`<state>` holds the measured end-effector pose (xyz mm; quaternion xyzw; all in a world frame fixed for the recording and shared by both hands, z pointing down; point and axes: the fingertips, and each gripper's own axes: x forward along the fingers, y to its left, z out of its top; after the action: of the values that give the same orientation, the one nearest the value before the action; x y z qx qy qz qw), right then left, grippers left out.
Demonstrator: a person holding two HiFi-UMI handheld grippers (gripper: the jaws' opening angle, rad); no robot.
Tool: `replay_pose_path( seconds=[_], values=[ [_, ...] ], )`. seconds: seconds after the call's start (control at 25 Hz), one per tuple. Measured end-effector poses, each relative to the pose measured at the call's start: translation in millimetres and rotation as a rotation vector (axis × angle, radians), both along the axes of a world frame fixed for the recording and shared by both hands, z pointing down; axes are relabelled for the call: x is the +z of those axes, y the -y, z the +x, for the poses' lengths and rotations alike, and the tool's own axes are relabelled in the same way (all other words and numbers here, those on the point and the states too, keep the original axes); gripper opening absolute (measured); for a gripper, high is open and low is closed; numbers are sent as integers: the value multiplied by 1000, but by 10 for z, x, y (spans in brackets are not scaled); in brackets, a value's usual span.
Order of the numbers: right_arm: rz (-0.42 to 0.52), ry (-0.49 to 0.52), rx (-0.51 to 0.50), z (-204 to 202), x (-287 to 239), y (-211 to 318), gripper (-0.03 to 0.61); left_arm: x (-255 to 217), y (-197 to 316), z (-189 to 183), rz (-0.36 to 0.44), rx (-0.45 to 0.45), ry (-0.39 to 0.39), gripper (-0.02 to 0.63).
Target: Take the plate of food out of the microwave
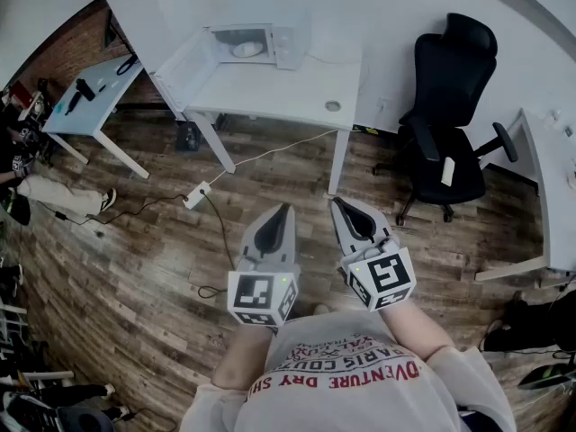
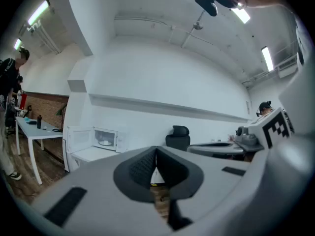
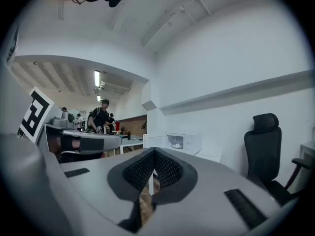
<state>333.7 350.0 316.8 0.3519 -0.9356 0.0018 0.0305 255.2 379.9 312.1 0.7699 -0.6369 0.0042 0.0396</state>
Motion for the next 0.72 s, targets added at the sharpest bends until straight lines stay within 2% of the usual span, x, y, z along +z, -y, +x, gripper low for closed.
replay_pose_path(
  seconds=[0.4, 0.56, 0.72],
  values=[
    [-14, 6, 1, -38, 65, -20, 3, 103, -29, -37, -15, -3, 8, 8],
    [-43, 51, 19, -106, 64, 30, 3, 97, -9, -151, -13, -10, 9, 8],
    [-64, 40, 43, -265, 120, 131, 3, 103, 73, -369, -13, -12, -4, 8]
  ],
)
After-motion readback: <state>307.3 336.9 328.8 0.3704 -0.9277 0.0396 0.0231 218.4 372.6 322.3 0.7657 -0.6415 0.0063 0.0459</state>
